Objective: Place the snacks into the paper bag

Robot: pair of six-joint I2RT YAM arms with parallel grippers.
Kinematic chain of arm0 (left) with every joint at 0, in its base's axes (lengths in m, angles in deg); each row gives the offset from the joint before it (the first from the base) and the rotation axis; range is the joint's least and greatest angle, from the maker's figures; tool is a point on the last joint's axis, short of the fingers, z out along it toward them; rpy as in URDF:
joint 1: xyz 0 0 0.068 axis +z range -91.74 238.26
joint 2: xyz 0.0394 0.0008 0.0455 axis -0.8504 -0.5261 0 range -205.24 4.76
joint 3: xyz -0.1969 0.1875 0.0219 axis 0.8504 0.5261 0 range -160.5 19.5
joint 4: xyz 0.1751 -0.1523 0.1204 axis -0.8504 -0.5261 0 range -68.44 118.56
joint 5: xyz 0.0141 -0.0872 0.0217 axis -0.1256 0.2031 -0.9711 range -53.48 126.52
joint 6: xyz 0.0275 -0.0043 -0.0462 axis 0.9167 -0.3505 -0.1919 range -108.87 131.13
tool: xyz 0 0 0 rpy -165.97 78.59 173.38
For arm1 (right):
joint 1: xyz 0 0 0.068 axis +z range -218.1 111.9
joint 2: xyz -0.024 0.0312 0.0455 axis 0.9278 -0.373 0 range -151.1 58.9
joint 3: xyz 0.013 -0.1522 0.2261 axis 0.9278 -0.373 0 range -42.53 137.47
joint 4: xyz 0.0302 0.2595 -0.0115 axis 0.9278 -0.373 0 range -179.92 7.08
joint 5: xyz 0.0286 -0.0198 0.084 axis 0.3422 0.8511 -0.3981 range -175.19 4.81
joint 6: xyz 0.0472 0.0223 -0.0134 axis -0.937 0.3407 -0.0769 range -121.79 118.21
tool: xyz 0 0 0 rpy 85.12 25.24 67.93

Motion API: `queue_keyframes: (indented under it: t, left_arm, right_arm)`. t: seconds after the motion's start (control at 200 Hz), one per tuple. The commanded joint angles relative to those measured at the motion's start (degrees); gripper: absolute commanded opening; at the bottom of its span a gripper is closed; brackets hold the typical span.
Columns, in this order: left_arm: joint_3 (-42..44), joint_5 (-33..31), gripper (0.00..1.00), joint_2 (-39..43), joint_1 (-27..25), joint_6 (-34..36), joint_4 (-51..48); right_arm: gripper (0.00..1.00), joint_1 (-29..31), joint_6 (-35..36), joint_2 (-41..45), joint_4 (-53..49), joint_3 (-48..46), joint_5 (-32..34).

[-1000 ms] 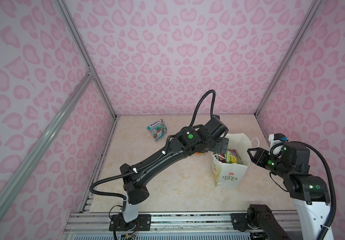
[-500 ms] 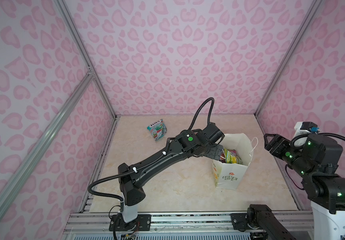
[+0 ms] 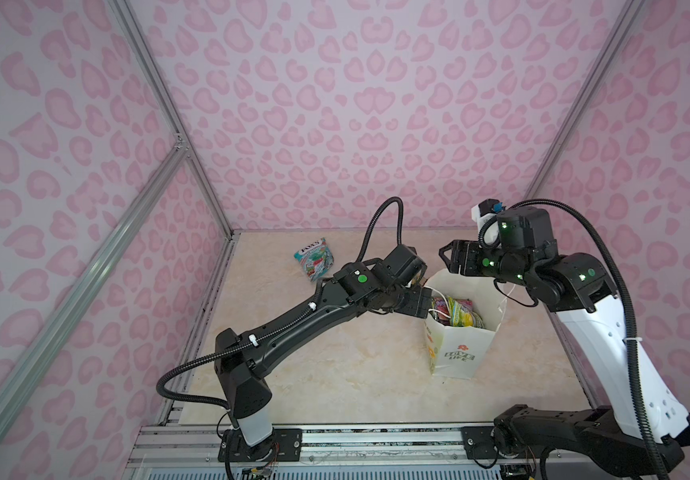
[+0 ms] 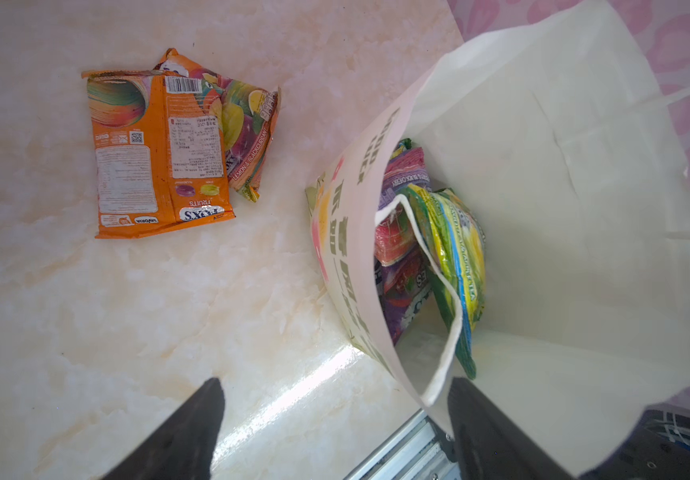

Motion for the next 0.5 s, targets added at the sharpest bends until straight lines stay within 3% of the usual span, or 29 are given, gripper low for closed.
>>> queue_keyframes:
  t: [0.0, 0.09, 0.255, 0.495]
  left_arm:
    - [-1.13, 0.69, 0.84, -1.01, 0.0, -0.46, 1.37]
    - [-2.58, 0.55, 0.82, -2.39, 0.0, -0.15, 0.72]
    - [-5.35, 0.51, 0.78, -4.64, 0.02, 0.5, -0.3]
    - [-6.6, 0.65, 0.74, -5.35, 0.09, 0.85, -0.77]
  right_arm:
    - [0.79, 0.18, 1.14, -1.38, 1.95, -3.34, -3.97]
    - [0.81, -0.42, 1.94, -0.45, 2.03, -6.72, -3.99]
    - [0.84, -7.02, 3.46, 2.34, 2.38, -16.61, -8.41]
    - [0.74, -7.74, 6.51, 3.98, 2.96, -23.89, -7.97]
